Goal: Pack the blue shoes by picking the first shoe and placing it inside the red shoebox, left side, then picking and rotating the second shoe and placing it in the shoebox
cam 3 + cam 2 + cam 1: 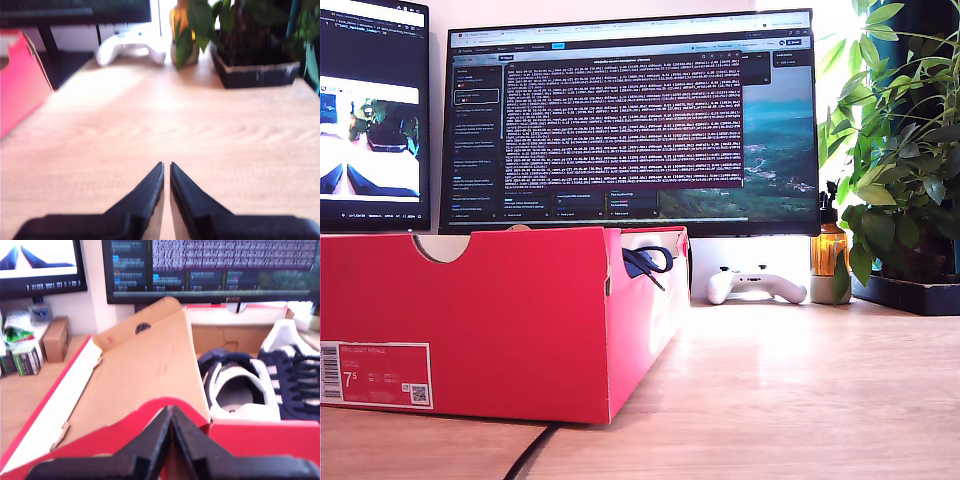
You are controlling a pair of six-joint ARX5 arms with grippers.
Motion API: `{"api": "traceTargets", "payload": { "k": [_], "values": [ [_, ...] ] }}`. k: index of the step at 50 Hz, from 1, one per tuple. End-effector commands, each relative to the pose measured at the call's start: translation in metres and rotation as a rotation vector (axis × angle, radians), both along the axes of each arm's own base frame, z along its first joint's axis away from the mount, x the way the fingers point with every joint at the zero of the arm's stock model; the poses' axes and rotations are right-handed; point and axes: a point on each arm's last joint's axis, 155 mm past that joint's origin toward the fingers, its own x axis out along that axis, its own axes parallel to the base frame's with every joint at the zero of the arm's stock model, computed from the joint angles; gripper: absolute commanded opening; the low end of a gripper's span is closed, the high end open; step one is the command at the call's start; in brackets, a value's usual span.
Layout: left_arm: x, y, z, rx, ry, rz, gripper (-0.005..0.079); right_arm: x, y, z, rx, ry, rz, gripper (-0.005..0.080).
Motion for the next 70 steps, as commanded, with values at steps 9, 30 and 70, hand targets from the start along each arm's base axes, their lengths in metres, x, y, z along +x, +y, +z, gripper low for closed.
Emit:
{"api": "traceTargets", "payload": {
  "k": [9, 30, 70],
  "values": [
    [0.000, -0.001, -0.007, 0.015, 0.005, -0.007, -0.0019, -0.005, 0.002, -0.010, -0.004, 0.006, 0.008, -0.0010],
    [-0.004, 0.001, -0.029, 0.024, 0.096, 0.001, -0.0019, -0.002, 0.002, 0.034, -0.001, -0.168, 0.009, -0.0010],
    [-0.011, 0.002, -0.056, 0.025, 0.210, 0.003, -0.0019, -0.030, 0.007, 0.098, 0.152, -0.403, 0.040, -0.0010]
  ]
}}
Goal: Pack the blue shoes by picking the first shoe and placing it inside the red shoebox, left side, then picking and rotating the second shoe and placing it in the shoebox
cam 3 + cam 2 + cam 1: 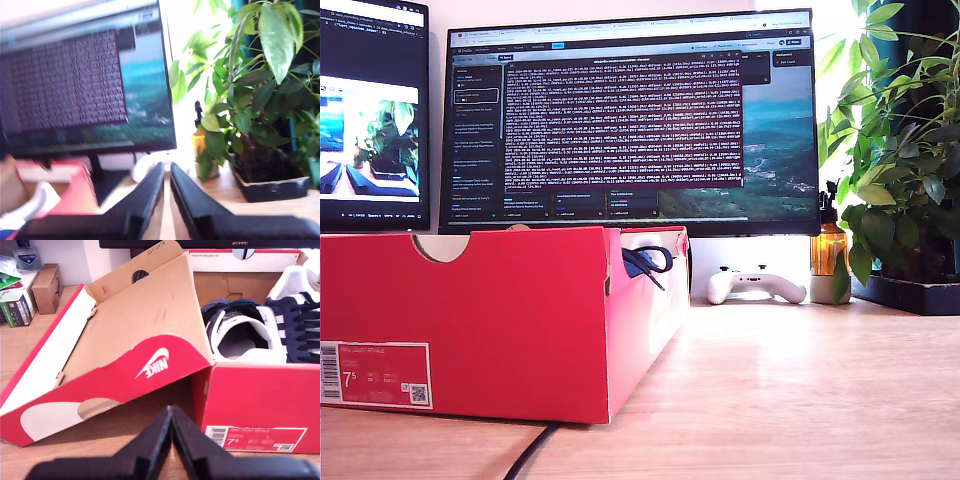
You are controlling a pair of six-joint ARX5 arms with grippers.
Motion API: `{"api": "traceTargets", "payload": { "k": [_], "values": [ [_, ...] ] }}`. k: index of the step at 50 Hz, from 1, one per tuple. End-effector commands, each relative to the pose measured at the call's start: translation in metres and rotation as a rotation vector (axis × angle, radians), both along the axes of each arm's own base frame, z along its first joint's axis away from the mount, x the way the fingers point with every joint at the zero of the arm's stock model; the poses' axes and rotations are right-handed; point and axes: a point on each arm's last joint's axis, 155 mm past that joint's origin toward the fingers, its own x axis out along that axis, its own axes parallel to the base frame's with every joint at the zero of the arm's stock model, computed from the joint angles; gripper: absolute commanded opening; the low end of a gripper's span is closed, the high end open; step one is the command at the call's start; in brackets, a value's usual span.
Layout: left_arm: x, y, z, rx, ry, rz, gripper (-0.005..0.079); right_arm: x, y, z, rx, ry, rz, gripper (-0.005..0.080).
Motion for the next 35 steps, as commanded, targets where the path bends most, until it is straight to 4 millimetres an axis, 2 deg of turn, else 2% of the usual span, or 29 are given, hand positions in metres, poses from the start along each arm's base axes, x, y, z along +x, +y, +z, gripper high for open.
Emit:
{"api": "traceTargets", "payload": {
  "k": [1, 9, 19, 31, 35],
  "values": [
    [-0.002, 0.000, -0.014, 0.004, 0.035, -0.002, -0.0019, 0.001, 0.001, -0.008, 0.010, 0.020, 0.007, -0.0010],
    [-0.002, 0.000, -0.014, 0.004, 0.035, -0.002, -0.0019, 0.004, 0.001, -0.033, 0.000, 0.117, 0.004, -0.0010],
    [-0.002, 0.000, -0.014, 0.004, 0.035, -0.002, -0.0019, 0.005, -0.014, -0.065, -0.028, 0.245, -0.080, -0.0010],
    [-0.002, 0.000, -0.014, 0.004, 0.035, -0.002, -0.0019, -0.004, -0.019, -0.098, -0.026, 0.371, -0.093, -0.0010],
    [-0.002, 0.000, -0.014, 0.004, 0.035, -0.002, -0.0019, -0.005, -0.021, -0.091, -0.036, 0.340, -0.098, -0.0010]
  ]
}}
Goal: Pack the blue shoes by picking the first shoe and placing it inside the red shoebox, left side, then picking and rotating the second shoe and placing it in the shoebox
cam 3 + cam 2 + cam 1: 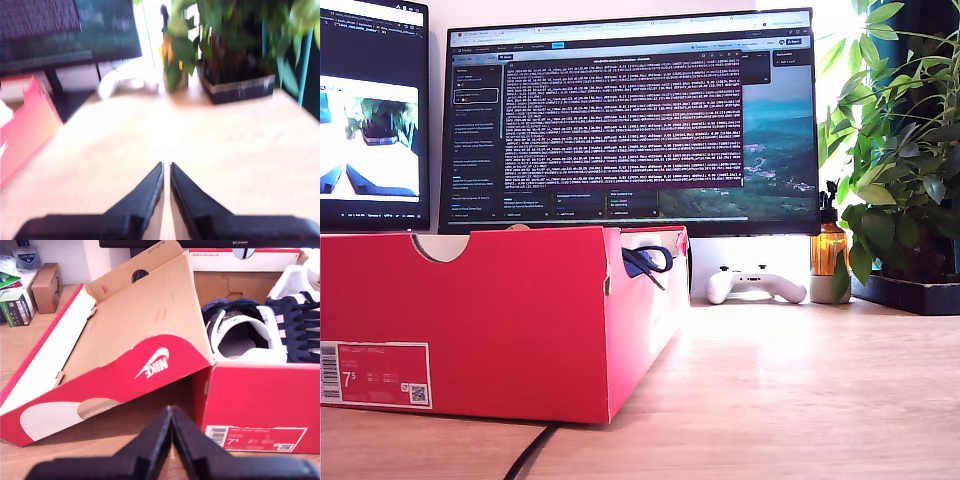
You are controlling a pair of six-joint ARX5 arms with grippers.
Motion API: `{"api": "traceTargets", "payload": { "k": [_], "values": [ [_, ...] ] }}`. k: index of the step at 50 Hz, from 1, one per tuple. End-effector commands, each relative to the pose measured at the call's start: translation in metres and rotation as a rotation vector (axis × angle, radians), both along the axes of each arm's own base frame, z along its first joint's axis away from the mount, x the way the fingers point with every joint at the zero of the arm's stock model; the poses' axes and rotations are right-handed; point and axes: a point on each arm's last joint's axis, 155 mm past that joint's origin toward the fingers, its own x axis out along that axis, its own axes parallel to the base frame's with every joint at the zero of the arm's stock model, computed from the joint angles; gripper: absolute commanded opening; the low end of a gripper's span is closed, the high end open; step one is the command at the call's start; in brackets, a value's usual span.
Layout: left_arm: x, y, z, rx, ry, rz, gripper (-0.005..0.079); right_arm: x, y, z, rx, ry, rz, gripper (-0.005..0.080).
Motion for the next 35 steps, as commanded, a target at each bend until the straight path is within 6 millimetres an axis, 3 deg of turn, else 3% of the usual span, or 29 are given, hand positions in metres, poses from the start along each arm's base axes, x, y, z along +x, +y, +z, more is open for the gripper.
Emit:
{"api": "traceTargets", "payload": {
  "k": [1, 35],
  "values": [
    [-0.0017, -0.0002, -0.0139, 0.004, 0.034, -0.002, -0.0019, 0.0005, -0.0023, -0.0005, -0.014, -0.013, -0.002, -0.0010],
    [-0.0017, -0.0003, -0.0140, 0.004, 0.034, -0.002, -0.0019, 0.0006, -0.0026, -0.0007, 0.007, -0.013, 0.009, -0.0010]
  ]
}}
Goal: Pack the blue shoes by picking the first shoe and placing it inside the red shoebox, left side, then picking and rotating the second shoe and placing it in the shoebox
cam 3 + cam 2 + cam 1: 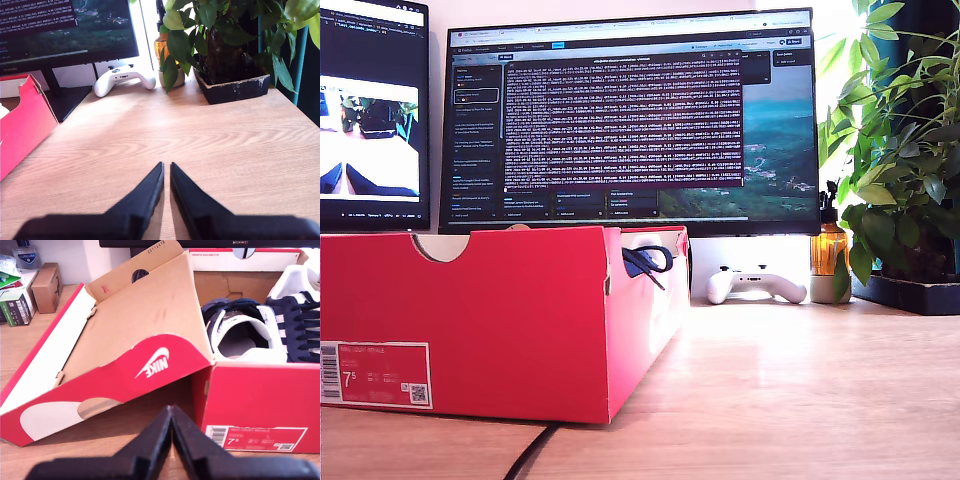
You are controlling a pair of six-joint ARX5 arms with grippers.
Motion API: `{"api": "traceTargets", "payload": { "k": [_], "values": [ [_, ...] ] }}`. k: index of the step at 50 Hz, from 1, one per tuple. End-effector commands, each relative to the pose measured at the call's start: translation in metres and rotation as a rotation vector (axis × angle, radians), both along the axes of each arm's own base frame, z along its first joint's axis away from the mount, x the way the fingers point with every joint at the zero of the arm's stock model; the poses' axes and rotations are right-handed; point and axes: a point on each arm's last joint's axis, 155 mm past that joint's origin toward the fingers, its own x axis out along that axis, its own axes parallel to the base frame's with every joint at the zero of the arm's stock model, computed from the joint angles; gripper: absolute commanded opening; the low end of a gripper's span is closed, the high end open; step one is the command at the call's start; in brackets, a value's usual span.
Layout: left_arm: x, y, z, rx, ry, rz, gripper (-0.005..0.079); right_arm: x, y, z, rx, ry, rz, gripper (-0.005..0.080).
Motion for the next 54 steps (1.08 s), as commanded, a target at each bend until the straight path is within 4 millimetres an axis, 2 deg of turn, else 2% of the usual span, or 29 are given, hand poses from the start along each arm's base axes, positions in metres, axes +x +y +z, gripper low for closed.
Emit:
{"api": "traceTargets", "payload": {
  "k": [1, 11, 21, 26, 54],
  "values": [
    [-0.002, 0.000, -0.014, 0.004, 0.033, -0.002, -0.0019, 0.001, 0.000, -0.003, 0.008, -0.002, -0.002, -0.0010],
    [-0.001, 0.004, -0.014, 0.007, 0.033, 0.014, -0.0019, 0.001, 0.000, -0.003, 0.008, -0.002, -0.002, -0.0010],
    [0.005, 0.039, -0.014, 0.034, 0.029, 0.160, -0.0019, 0.001, 0.000, -0.003, 0.008, -0.002, -0.002, -0.0010],
    [0.005, 0.051, -0.014, 0.034, 0.030, 0.209, -0.0019, 0.001, 0.000, -0.003, 0.008, -0.002, -0.002, -0.0010],
    [0.005, 0.054, -0.014, 0.031, 0.030, 0.220, -0.0019, 0.001, 0.000, -0.003, 0.008, -0.002, -0.002, -0.0010]
  ]
}}
